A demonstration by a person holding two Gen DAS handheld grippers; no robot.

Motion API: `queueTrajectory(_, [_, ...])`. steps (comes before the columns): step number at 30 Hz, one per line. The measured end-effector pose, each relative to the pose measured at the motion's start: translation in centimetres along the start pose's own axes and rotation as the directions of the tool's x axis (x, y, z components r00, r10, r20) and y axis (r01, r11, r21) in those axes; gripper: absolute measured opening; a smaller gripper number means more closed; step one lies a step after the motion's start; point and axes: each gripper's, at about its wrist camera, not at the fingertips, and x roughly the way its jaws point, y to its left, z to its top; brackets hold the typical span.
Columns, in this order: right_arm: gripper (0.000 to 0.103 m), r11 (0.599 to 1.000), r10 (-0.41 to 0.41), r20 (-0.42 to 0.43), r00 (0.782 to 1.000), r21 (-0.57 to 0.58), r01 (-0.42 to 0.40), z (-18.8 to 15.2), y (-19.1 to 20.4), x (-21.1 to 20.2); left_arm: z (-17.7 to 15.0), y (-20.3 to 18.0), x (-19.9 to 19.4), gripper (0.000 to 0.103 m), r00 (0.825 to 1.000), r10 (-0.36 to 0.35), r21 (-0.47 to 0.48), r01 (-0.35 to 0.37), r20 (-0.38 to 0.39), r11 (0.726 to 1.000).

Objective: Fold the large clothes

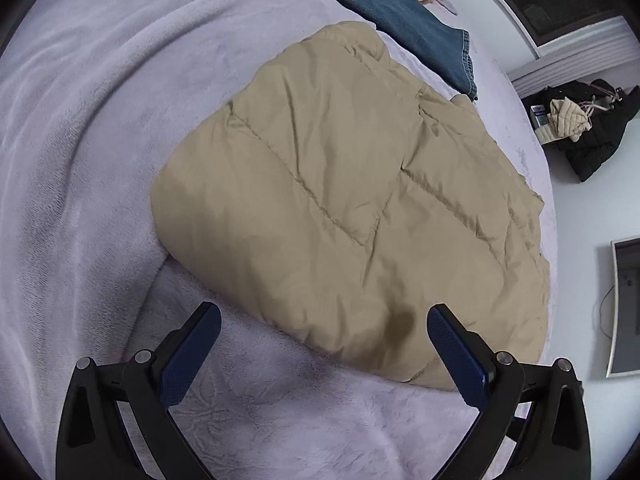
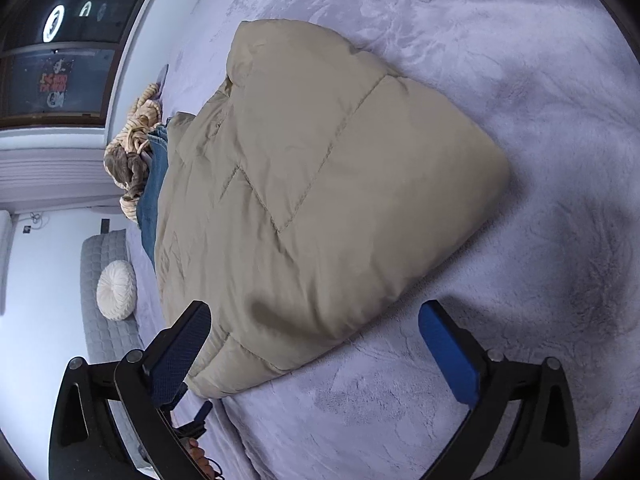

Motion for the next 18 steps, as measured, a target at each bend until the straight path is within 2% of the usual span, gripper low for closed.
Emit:
queueTrajectory(3, [0.103, 1.000, 0.023, -0.007, 1.000, 0.020, -0.023, 0.0, -0.4, 0.8, 0.1, 0.8, 1.2, 0.103, 0.998, -0.056, -0.054, 0.055, -0.019, 0.997])
queueTrajectory(8, [0.103, 0.996, 0.080, -0.022, 0.997, 0.048, -0.079, 0.5, -0.3, 2.4, 1.8, 0.9, 2.9, 0.103, 0.995, -0.102, -0.105, 0.103, 0.021, 0.989])
queueTrajectory(14, [0.103, 0.983, 0.167, -0.019, 0.986, 0.087, -0.164, 2.1, 0.3, 4.4, 4.1, 0.2, 4.7, 0.101, 0.993, -0.089, -0.145, 0.100, 0.076, 0.984])
queueTrajectory(15, [0.103, 0.980, 0.173, -0.020, 0.985, 0.103, -0.170, 2.2, 0.1, 4.7, 4.4, 0.2, 5.0, 0.098, 0.994, -0.076, -0.153, 0.088, 0.082, 0.984])
queueTrajectory(17, [0.103, 0.971, 0.198, -0.025, 0.980, 0.141, -0.192, 2.5, -0.3, 5.5, 4.9, 0.1, 5.4, 0.065, 0.994, -0.060, -0.156, 0.074, 0.090, 0.985])
queueTrajectory(18, [0.103, 0.965, 0.212, -0.025, 0.977, 0.161, -0.205, 2.6, -0.5, 5.7, 5.1, -0.1, 5.4, 0.054, 0.993, -0.071, -0.147, 0.085, 0.095, 0.986])
